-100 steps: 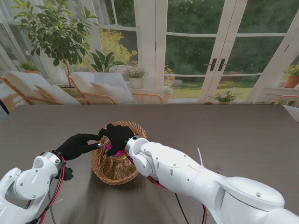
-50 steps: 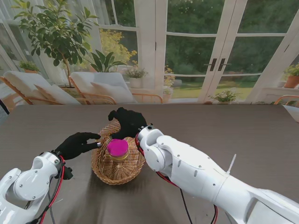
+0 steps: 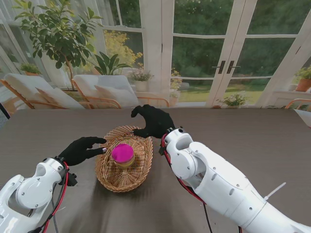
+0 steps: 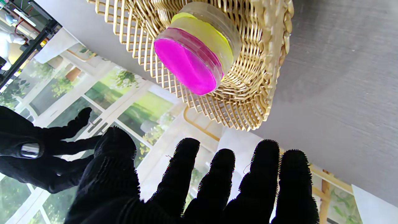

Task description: Stack culture dishes into a storage basket

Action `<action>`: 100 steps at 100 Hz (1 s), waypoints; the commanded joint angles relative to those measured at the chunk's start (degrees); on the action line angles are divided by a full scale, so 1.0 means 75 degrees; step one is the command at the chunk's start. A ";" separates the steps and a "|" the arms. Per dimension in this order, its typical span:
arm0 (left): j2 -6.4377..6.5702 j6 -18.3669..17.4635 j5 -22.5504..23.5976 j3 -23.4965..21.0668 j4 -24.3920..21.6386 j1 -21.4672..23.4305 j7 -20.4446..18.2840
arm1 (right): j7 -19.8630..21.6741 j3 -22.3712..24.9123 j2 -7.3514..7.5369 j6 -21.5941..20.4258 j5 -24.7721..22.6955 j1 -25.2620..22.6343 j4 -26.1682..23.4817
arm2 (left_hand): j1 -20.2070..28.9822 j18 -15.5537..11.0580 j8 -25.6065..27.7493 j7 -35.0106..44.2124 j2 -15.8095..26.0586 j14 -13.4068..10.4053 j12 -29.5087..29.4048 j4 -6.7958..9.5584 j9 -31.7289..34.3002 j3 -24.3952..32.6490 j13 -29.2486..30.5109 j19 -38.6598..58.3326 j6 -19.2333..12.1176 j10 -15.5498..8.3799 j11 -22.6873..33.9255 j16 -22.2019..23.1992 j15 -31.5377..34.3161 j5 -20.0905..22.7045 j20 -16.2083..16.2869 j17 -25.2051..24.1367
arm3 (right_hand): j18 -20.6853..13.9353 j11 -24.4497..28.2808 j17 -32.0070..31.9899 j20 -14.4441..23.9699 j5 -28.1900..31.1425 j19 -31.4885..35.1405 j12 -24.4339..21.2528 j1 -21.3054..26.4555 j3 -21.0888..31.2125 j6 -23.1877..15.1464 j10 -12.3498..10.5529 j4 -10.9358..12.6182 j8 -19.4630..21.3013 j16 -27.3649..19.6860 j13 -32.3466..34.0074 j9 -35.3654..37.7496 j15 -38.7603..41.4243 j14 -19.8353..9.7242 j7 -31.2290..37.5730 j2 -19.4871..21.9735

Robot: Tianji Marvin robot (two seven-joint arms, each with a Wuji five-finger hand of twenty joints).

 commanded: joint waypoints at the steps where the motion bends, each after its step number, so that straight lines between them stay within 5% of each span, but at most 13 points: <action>1: -0.0070 -0.0084 -0.0006 0.0012 0.0050 -0.0021 -0.0036 | 0.0105 0.0111 0.0163 -0.0070 0.0031 -0.0208 -0.0197 | 0.0158 0.0105 -0.0025 -0.0057 0.0233 0.0096 -0.0115 0.0210 -0.0025 -0.0122 -0.0182 -0.0033 -0.0097 0.0022 -0.0065 -0.0073 -0.0143 -0.0105 0.0052 -0.0157 | 0.0018 -0.0133 -0.3163 -0.0205 0.0120 0.0218 -0.0064 0.0013 -0.0342 0.0061 -0.0089 0.0235 -0.0091 -0.0014 0.0204 0.0149 -0.0023 -0.0119 -0.0058 0.0157; 58: -0.0259 -0.0834 -0.1083 0.0113 0.0299 -0.0071 0.0545 | 0.0223 0.2388 0.0383 -0.1701 0.1550 -0.2308 -0.1231 | 0.0161 0.0081 -0.0077 -0.0117 0.0147 0.0014 -0.0155 0.0198 -0.0108 -0.0119 -0.0672 -0.1535 -0.0102 -0.0036 -0.0084 -0.0450 -0.0636 -0.0308 -0.0360 -0.0195 | -0.0425 -0.0419 -0.2523 -0.0341 0.0621 0.0919 -0.0154 0.0525 0.0106 0.0404 -0.0068 0.0367 -0.0198 0.0083 0.0994 0.1140 0.0224 -0.0397 0.0050 0.0106; 100: -0.0313 -0.1230 -0.1918 0.0119 0.0217 0.0015 0.0509 | 0.0463 0.3463 0.0419 -0.3076 0.2772 -0.3162 -0.1099 | 0.0160 0.0130 -0.0095 -0.0148 0.0113 0.0014 -0.0178 0.0195 -0.0204 -0.0123 -0.0796 -0.2682 -0.0092 -0.0031 -0.0108 -0.0529 -0.0725 -0.0398 -0.0083 0.0057 | -0.0602 -0.1018 -0.2493 -0.0690 0.1222 0.1025 -0.0389 0.0746 0.0270 0.0485 -0.0294 0.0354 -0.0349 -0.0033 0.1206 0.1994 0.0042 -0.0527 -0.0017 0.0018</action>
